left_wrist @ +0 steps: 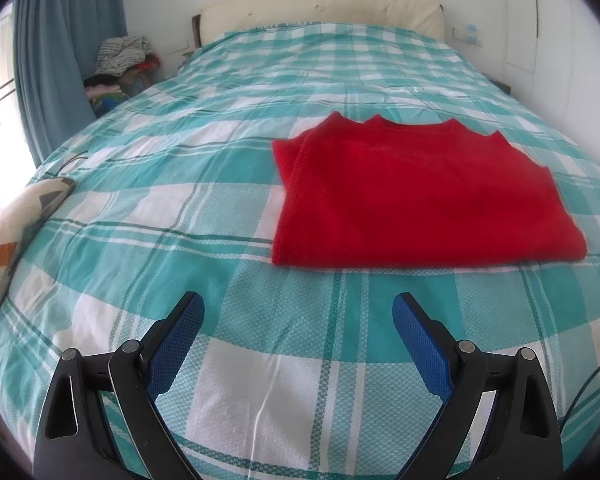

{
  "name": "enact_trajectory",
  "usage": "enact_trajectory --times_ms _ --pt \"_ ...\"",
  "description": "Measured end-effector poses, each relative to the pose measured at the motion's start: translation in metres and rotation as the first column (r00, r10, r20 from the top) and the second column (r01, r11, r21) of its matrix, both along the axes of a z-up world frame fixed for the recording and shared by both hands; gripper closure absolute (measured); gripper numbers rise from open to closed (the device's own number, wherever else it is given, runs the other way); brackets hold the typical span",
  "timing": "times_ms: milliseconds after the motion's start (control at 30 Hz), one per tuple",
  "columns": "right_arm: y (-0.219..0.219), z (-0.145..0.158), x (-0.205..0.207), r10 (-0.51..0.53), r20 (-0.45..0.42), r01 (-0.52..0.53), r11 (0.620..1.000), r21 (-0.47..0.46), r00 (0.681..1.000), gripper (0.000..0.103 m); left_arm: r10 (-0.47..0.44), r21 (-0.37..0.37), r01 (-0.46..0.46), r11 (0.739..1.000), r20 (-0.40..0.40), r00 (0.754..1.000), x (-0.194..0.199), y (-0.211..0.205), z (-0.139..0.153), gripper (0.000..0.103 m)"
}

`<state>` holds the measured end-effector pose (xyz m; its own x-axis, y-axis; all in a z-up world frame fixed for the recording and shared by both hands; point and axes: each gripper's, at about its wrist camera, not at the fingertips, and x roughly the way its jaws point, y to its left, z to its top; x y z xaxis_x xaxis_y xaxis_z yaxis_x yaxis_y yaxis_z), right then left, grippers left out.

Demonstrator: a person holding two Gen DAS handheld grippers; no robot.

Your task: Fold small clothes

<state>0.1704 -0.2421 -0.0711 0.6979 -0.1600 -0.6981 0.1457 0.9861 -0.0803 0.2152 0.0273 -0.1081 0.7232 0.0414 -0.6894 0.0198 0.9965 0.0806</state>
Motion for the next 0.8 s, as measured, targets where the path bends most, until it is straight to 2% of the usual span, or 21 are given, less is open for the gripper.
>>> enact_trajectory --times_ms 133,200,300,367,533,600,633,667,700,800 --pt "-0.025 -0.006 0.032 0.016 -0.004 -0.016 0.997 0.080 1.000 0.029 0.011 -0.006 -0.011 1.000 0.014 1.000 -0.001 0.006 0.006 0.007" --pt "-0.037 -0.011 0.051 0.034 0.001 -0.034 0.986 0.166 0.999 0.029 0.016 -0.018 -0.016 1.000 0.012 1.000 0.000 0.010 0.007 0.007" --pt "-0.060 -0.029 0.085 0.050 -0.008 -0.044 0.938 0.344 0.999 0.029 0.020 -0.030 -0.020 0.999 0.003 1.000 0.002 0.013 0.007 0.007" --pt "-0.071 -0.044 0.108 0.031 -0.031 -0.015 0.905 0.424 0.999 0.029 0.024 -0.027 -0.024 0.999 0.001 1.000 0.002 0.015 0.007 0.007" --pt "-0.074 -0.075 0.155 0.039 -0.100 0.017 0.865 0.501 0.994 0.030 0.035 -0.038 -0.035 0.999 0.000 0.999 0.004 0.024 0.011 0.007" --pt "-0.071 -0.082 0.166 0.028 -0.118 0.037 0.860 0.508 0.993 0.038 0.044 -0.046 -0.044 0.998 -0.004 0.999 0.005 0.030 0.012 0.007" --pt "-0.067 -0.082 0.170 0.048 -0.115 0.018 0.856 0.517 0.992 0.052 0.049 -0.051 -0.050 0.997 -0.008 0.999 0.005 0.033 0.013 0.007" --pt "-0.062 -0.082 0.175 0.075 -0.128 0.003 0.855 0.519 0.989 0.081 0.054 -0.057 -0.055 0.997 -0.011 0.998 0.005 0.037 0.014 0.007" --pt "-0.058 -0.079 0.179 0.068 -0.145 0.013 0.868 0.496 0.987 0.091 0.061 -0.064 -0.062 0.996 -0.014 0.998 0.005 0.042 0.015 0.007" --pt "-0.044 -0.056 0.183 0.061 -0.132 0.009 0.879 0.476 0.989 0.092 0.086 -0.077 -0.087 0.993 -0.020 0.996 0.004 0.057 0.019 0.007"
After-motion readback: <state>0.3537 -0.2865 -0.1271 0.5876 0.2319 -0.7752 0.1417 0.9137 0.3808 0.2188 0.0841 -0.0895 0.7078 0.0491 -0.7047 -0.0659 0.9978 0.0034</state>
